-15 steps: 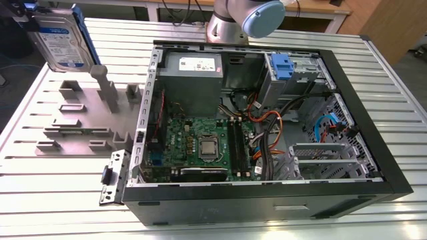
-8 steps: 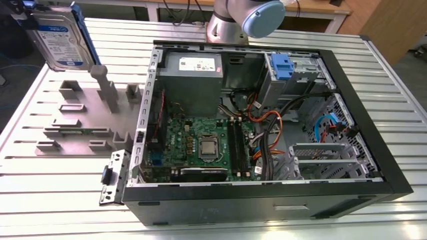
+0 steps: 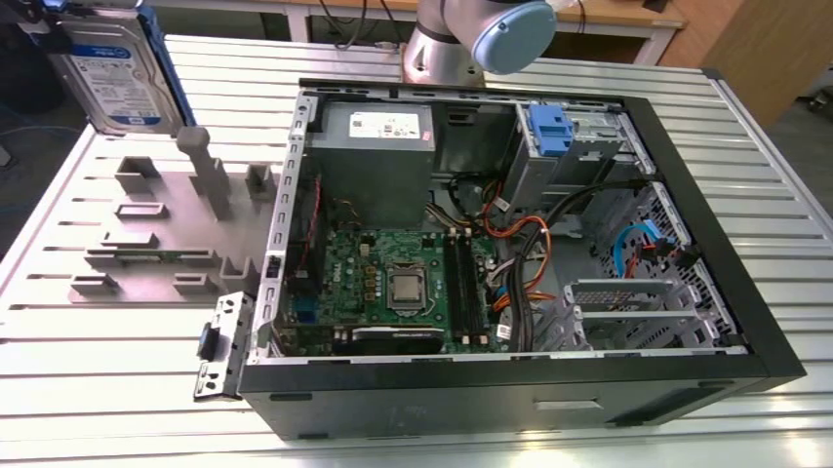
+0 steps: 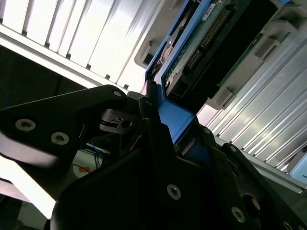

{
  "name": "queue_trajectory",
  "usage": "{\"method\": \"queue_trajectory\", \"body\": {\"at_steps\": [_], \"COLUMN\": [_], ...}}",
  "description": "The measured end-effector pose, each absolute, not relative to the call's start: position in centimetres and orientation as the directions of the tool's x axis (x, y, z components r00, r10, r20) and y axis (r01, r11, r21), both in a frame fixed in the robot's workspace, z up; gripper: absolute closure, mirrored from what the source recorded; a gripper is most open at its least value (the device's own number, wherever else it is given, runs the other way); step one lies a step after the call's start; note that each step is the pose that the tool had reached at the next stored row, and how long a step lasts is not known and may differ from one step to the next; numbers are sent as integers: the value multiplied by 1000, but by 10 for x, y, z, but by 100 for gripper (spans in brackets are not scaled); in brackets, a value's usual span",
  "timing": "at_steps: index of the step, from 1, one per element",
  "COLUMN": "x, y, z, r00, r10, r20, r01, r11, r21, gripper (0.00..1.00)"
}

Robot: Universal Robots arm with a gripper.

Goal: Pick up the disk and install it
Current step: 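Pick up the disk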

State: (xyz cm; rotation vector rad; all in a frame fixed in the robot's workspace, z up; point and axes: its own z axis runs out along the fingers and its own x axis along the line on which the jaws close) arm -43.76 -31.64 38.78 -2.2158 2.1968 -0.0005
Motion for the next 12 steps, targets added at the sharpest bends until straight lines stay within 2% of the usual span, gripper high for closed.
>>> {"method": "queue_trajectory", "body": {"at_steps": [12], "x": [-438], "y": [-316], "z": [393], "r00": [9], "r10": [-1000], "r20": [-15], "r01": [-1000], "r11": [-9], "r21": [-15], "gripper": [64]}}
